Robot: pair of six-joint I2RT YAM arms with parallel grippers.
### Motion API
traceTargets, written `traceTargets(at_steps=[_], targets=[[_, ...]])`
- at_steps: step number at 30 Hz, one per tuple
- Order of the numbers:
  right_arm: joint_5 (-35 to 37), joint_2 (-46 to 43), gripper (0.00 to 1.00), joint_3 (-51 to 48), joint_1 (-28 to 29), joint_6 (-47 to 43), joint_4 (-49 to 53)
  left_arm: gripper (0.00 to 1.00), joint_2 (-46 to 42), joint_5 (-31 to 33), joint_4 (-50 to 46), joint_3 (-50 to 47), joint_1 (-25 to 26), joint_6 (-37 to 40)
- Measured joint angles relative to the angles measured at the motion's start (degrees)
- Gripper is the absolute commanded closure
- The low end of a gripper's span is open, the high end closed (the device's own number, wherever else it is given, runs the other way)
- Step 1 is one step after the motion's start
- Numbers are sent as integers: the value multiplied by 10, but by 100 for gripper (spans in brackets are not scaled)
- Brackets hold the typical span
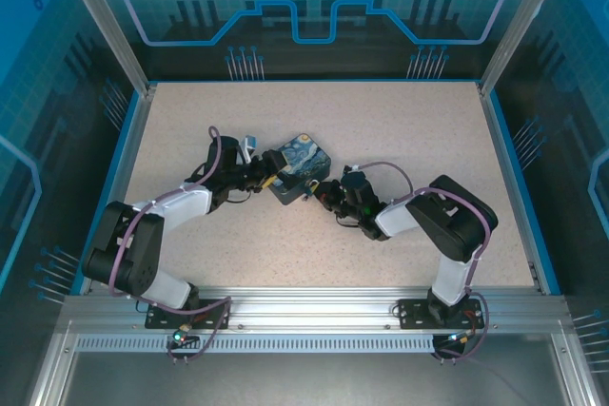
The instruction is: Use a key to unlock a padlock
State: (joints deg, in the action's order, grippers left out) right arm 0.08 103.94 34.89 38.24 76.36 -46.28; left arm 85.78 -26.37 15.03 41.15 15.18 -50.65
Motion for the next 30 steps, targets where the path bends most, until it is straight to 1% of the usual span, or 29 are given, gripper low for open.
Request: traceTargets(at_steps=[7,11,14,17,20,24,30], targets=[[11,-8,96,-6,-3,2,10,25,-2,1,4,-4,0,0],[15,-20,96,-6,-3,1,33,25,-24,7,-23,0,0,8],[15,-20,96,-6,-3,-1,36,25,-33,7,-43,29,5,15],[15,-20,96,-6,-3,-1,37,25,-31,7,-42,63,21,17],[15,-20,96,-6,-3,-1,39,24,-11,6,-33,91,46,17],[15,-20,96,-6,-3,-1,39,25,43,5,-20,111,73,17],[14,-20,96,-3,-3,-8,47,25,93,6,-18,111,85,15]])
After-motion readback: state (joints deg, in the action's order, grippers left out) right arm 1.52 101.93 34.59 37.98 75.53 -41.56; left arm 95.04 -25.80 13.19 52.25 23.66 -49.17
